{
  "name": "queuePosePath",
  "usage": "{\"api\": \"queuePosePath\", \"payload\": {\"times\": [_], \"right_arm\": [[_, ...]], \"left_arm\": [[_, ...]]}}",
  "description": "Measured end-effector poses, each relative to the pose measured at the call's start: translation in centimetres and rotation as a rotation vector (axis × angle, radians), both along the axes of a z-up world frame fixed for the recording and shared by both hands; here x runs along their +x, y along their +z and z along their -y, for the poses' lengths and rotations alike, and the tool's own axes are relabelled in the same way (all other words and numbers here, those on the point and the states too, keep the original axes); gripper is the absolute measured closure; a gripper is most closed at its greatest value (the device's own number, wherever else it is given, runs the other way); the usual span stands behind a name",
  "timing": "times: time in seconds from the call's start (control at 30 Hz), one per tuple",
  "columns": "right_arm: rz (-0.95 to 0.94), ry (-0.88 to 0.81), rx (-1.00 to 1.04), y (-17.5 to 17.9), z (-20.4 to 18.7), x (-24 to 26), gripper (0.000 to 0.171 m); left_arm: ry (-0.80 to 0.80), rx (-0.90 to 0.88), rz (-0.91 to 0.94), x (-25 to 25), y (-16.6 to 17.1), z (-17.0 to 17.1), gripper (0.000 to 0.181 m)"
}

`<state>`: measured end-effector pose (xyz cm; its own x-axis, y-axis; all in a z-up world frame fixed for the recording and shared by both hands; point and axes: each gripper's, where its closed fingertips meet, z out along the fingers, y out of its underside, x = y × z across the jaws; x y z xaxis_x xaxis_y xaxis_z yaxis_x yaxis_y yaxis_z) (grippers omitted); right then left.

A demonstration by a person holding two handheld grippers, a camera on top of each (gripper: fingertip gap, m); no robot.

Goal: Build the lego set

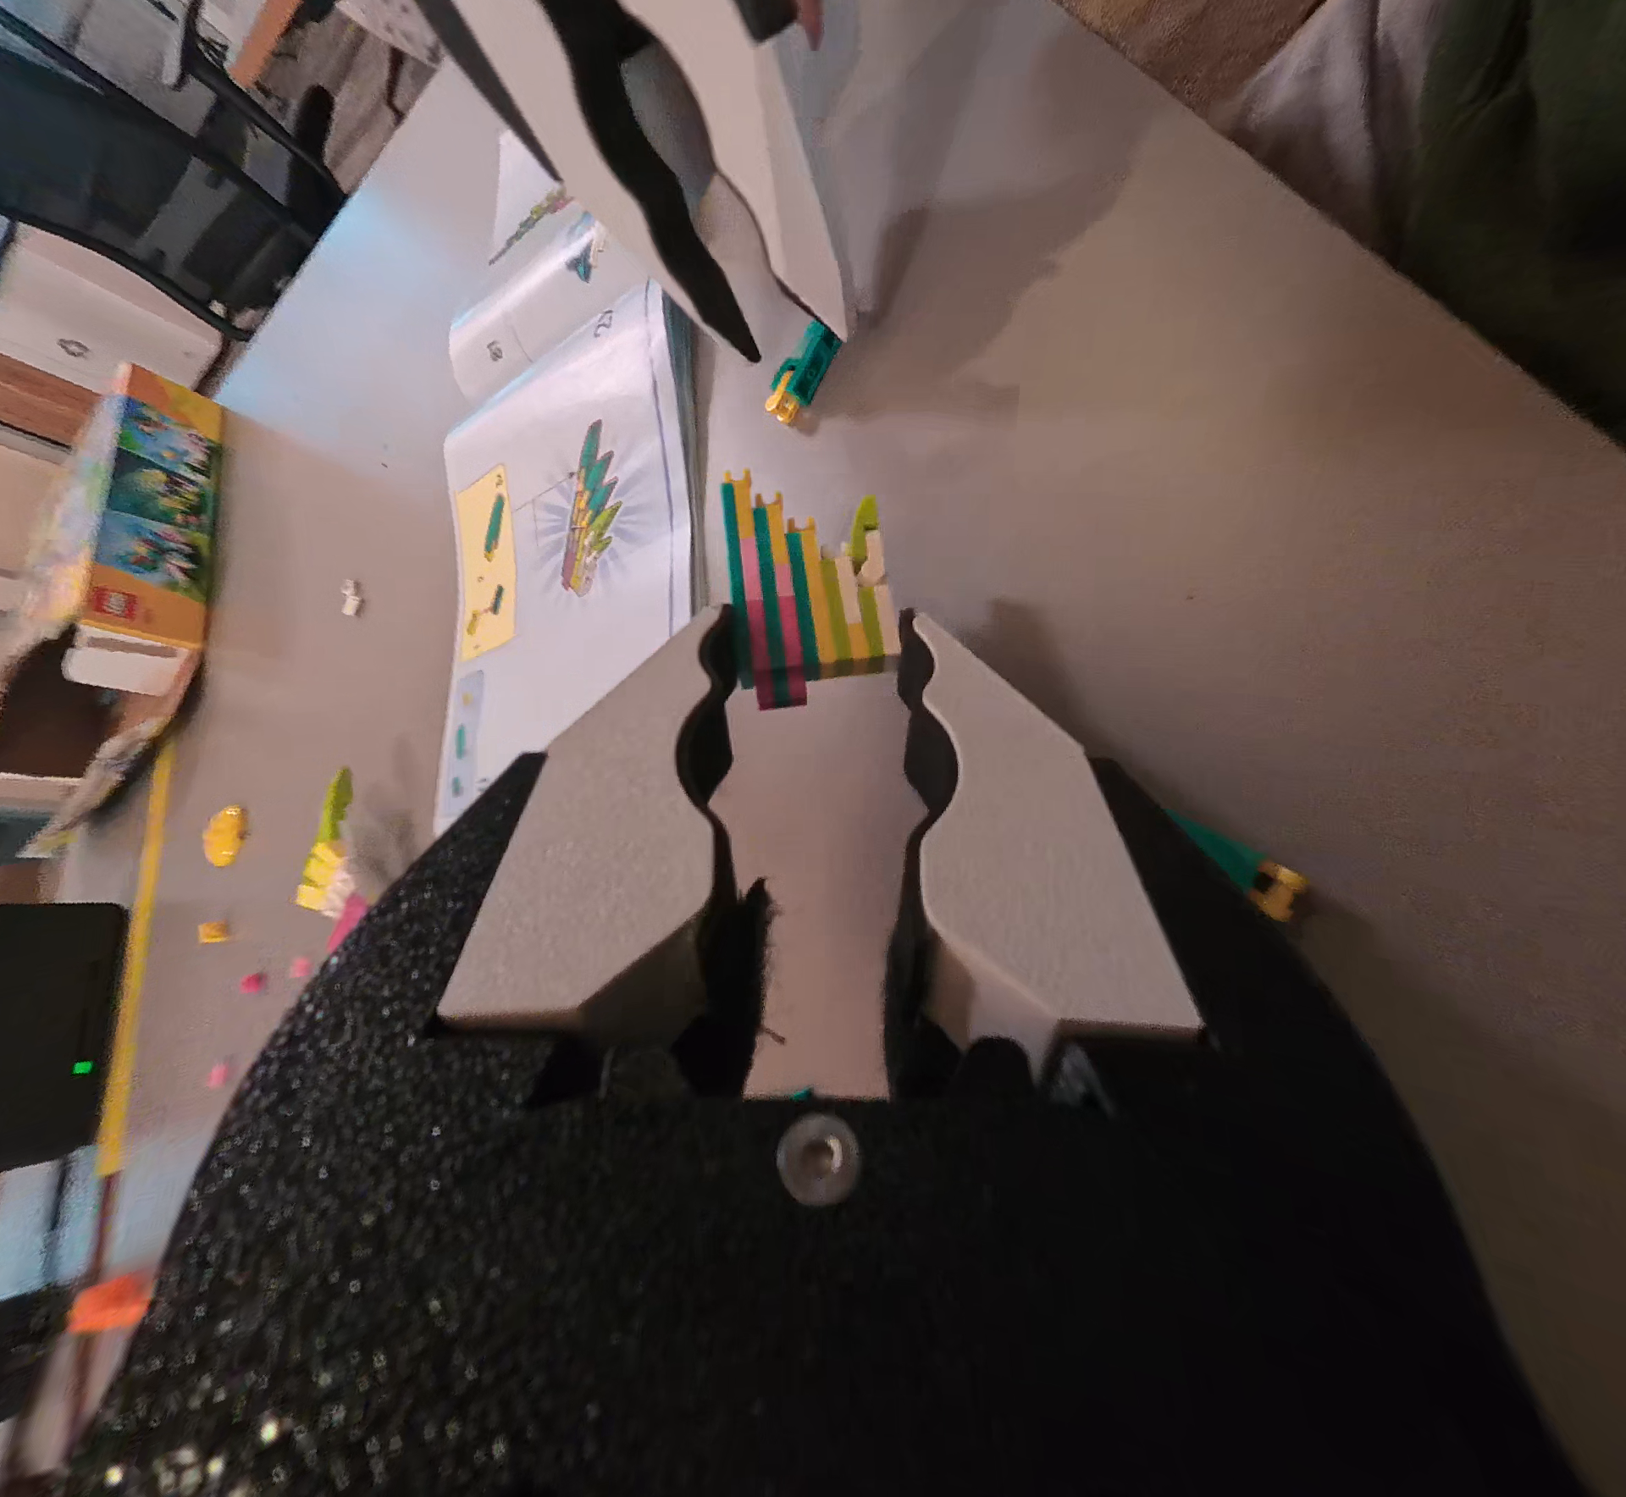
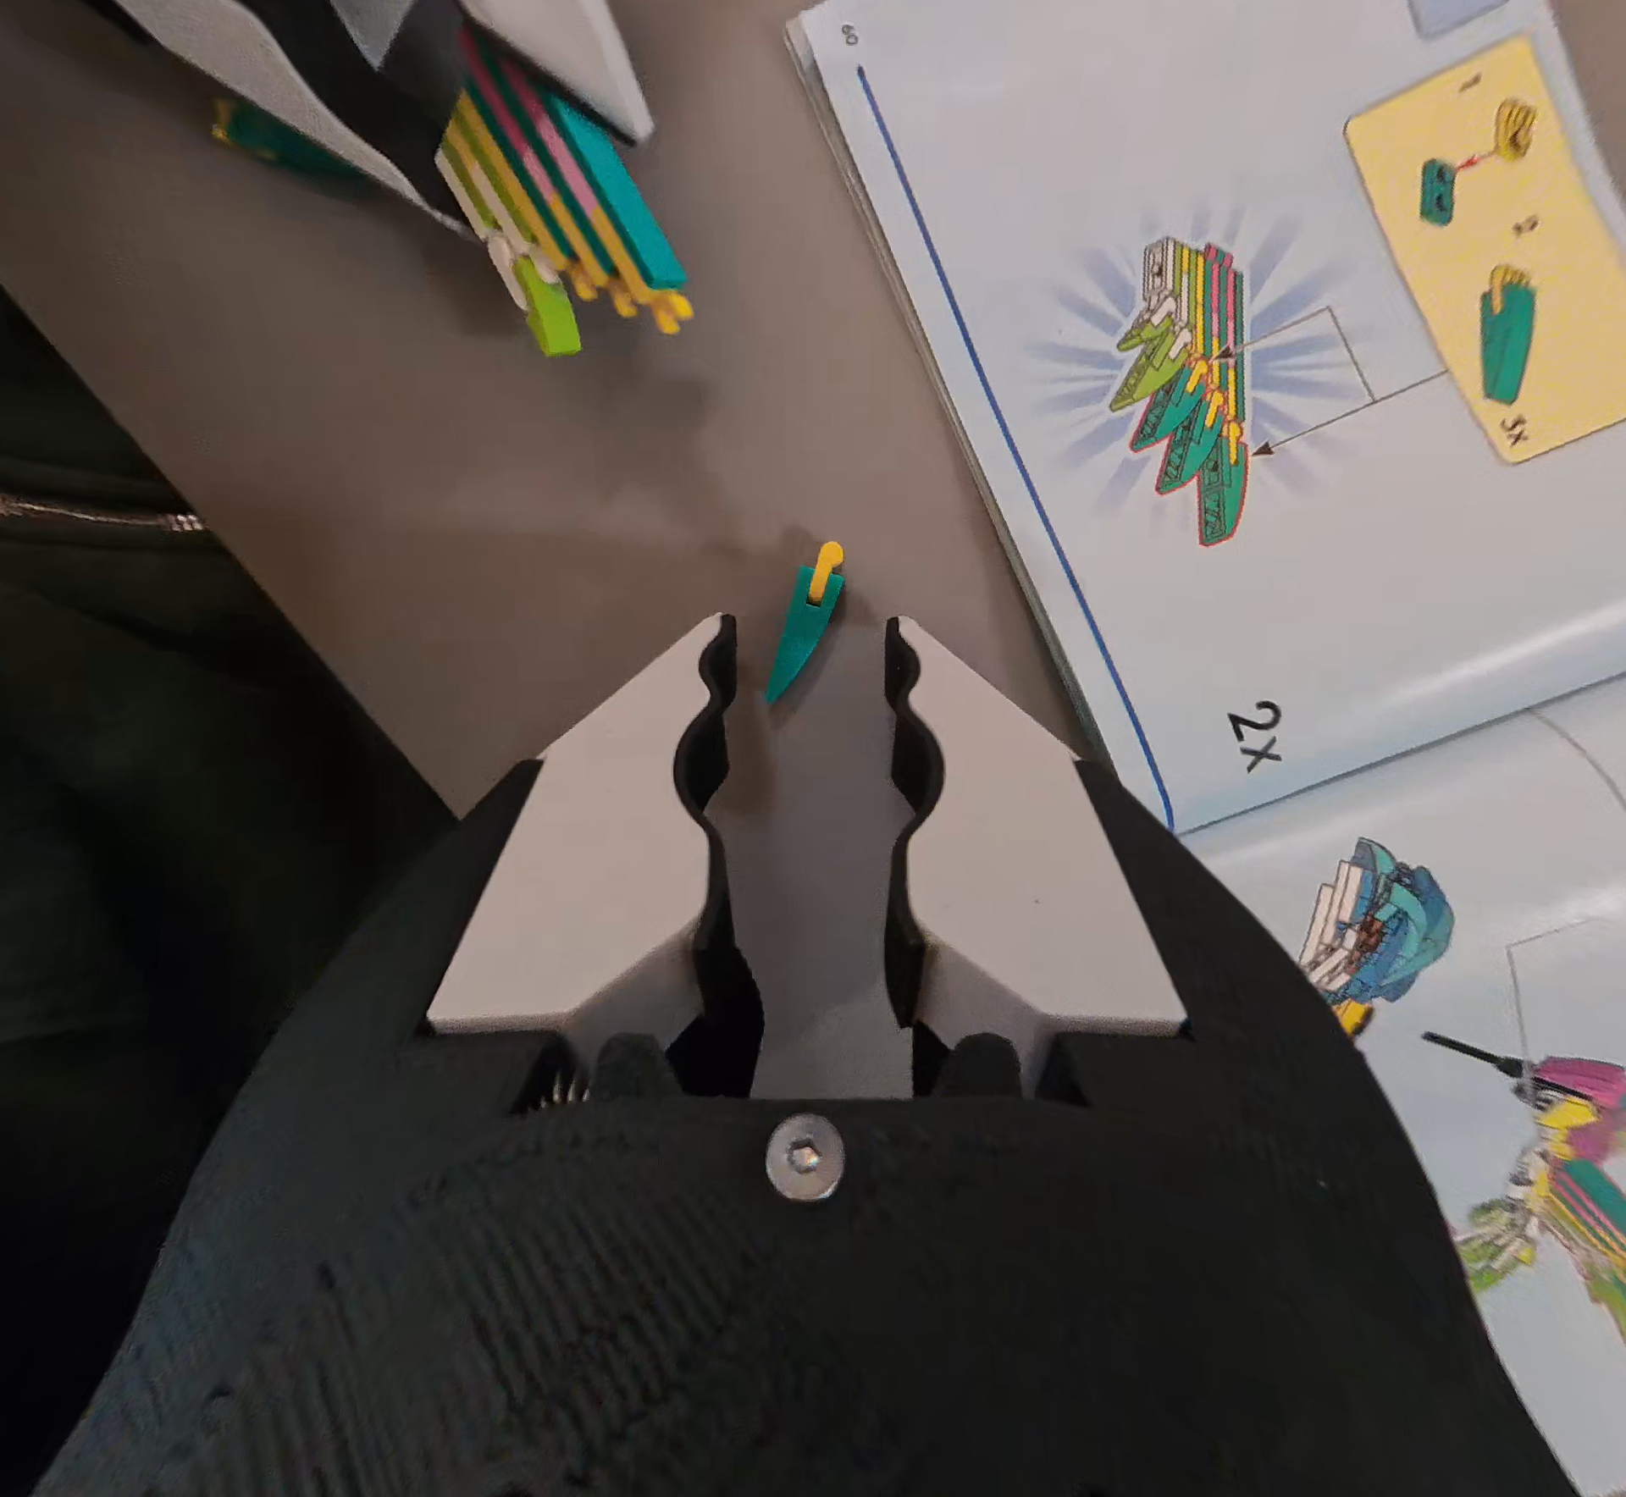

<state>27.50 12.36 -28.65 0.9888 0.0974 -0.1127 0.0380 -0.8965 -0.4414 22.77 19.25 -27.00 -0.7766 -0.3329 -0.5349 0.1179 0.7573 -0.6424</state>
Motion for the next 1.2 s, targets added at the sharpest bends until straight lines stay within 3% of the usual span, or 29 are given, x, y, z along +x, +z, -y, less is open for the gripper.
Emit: {"api": "queuePosePath", "payload": {"times": [0.03, 0.27, 0.5, 0.8, 1.1, 1.2], "right_arm": [[0.025, 0.008, 0.013, -0.1, 0.0, -0.1, 0.140], [0.016, -0.010, 0.064, -0.5, -0.8, -0.4, 0.155], [0.074, 0.157, 0.088, -0.5, -2.1, -1.6, 0.163], [0.119, 0.230, 0.099, -0.5, -3.3, -2.3, 0.163], [0.184, 0.299, 0.138, -0.5, -3.8, -2.6, 0.163], [0.211, 0.321, 0.150, -0.5, -4.2, -2.6, 0.163]], "left_arm": [[0.005, -0.028, -0.032, -0.1, 0.0, 0.0, 0.147], [0.023, -0.193, -0.306, -0.8, -0.6, 0.5, 0.147], [0.070, -0.201, -0.474, -0.8, -2.0, 0.0, 0.147], [0.147, -0.198, -0.479, -0.1, -2.0, -0.6, 0.135], [0.161, -0.194, -0.475, 0.0, -2.1, 0.4, 0.135], [0.153, -0.203, -0.500, -0.3, -2.1, 0.9, 0.144]]}}
